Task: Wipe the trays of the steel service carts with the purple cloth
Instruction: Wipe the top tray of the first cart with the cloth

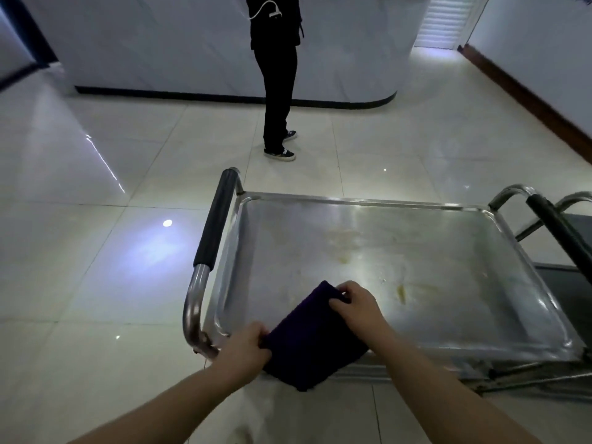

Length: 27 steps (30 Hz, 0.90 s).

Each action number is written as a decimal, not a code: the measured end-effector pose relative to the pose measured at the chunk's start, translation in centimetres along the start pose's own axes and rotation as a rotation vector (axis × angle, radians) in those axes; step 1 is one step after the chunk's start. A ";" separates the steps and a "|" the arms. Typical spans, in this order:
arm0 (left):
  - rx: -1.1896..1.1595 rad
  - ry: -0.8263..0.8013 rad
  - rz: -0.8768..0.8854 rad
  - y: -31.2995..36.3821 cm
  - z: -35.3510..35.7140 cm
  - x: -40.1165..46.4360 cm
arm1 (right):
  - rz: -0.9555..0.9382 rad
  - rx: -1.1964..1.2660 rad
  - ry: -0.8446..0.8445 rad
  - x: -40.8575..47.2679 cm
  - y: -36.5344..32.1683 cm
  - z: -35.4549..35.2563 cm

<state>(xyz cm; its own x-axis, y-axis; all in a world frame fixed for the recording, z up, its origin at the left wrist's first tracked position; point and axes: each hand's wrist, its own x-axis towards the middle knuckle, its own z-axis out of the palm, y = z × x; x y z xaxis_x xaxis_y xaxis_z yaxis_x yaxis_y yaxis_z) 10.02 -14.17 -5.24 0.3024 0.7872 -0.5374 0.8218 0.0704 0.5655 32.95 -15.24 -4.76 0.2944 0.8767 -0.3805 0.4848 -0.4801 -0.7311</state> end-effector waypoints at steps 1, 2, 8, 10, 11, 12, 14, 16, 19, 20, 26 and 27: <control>0.006 0.000 0.010 -0.7 0.5 0.2 | -0.038 -0.115 0.017 0.6 -0.8 0.7; 0.000 0.005 0.020 -1.1 0.7 0.3 | -0.063 -0.221 0.028 1.2 -1.7 1.3; 0.088 0.076 0.147 -3.6 -2.3 0.1 | -0.397 -0.631 0.019 5.0 -6.5 6.9; -0.056 0.218 0.192 -4.4 -5.0 0.0 | -0.534 -0.735 -0.012 6.0 -7.4 9.3; -0.132 0.321 0.214 -4.6 -6.5 0.2 | -0.605 -0.762 -0.014 6.2 -7.6 10.5; -0.186 0.430 0.234 -4.8 -8.0 0.7 | -0.660 -0.780 0.002 6.4 -7.7 11.6; -0.258 0.591 0.240 -5.4 -10.5 2.6 | -0.651 -0.767 0.065 6.3 -7.2 13.5; -0.296 0.626 0.179 -5.9 -12.3 5.1 | -0.555 -0.727 0.083 5.6 -5.8 15.3; -0.250 0.565 0.166 -6.2 -13.4 8.2 | -0.447 -0.685 0.001 4.1 -3.4 17.2; -0.238 0.539 0.180 -5.9 -13.6 8.7 | -0.458 -0.722 -0.020 3.6 -2.5 17.6; -0.204 0.413 0.238 -4.3 -15.1 13.8 | -0.534 -0.913 -0.060 3.4 -0.8 19.6; -0.201 0.398 0.232 -4.1 -15.1 14.6 | -0.540 -0.919 -0.064 3.6 -0.9 19.9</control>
<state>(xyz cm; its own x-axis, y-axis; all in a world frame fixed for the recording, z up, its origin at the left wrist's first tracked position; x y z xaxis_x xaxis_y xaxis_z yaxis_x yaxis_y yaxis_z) 3.78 6.32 -5.91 0.2261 0.9661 -0.1249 0.6336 -0.0484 0.7721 17.17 -11.01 -16.76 -0.1762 0.9674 -0.1819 0.9809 0.1571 -0.1144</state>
